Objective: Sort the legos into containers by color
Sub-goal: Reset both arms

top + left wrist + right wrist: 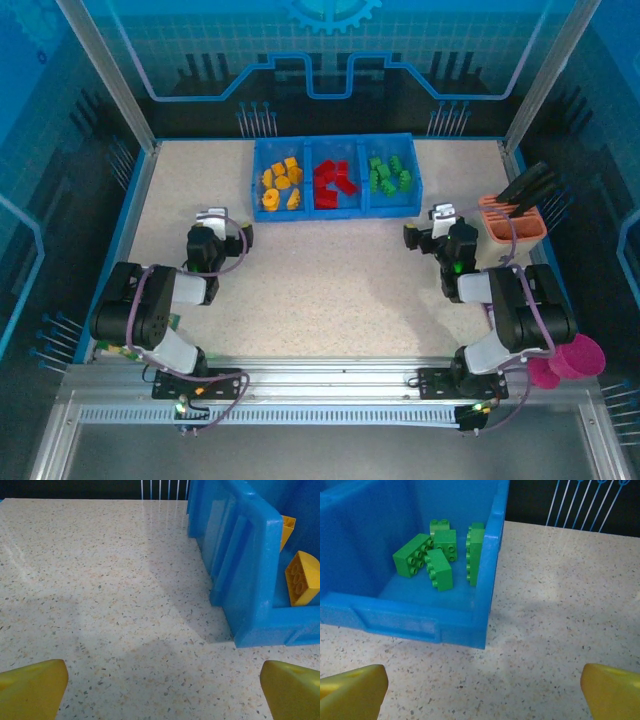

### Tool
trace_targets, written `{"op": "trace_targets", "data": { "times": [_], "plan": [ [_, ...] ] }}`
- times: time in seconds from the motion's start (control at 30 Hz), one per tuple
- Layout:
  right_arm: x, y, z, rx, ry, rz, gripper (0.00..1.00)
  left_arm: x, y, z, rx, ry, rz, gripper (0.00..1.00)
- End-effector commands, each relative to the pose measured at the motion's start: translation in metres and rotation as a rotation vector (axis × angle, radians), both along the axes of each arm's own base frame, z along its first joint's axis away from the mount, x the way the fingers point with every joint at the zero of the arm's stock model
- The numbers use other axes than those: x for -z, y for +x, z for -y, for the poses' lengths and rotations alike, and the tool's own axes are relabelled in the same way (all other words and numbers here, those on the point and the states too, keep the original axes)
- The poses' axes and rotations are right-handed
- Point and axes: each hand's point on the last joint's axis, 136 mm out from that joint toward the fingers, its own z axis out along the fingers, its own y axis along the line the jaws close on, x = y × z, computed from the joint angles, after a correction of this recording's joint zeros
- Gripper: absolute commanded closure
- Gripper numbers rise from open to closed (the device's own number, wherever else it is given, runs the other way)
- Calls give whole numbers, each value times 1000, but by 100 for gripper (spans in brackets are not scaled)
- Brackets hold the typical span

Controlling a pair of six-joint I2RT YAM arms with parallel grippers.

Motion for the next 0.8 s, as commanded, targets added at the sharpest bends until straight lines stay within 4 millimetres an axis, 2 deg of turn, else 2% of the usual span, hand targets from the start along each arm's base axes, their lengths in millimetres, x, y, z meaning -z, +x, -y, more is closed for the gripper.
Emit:
{"op": "trace_targets", "data": {
  "times": [0.0, 0.77],
  "plan": [
    [-1, 2, 0, -7, 19, -4, 0, -11, 6, -1, 7, -22, 30, 1],
    [-1, 3, -2, -10, 7, -8, 0, -10, 7, -1, 15, -37, 24, 1]
  ]
}}
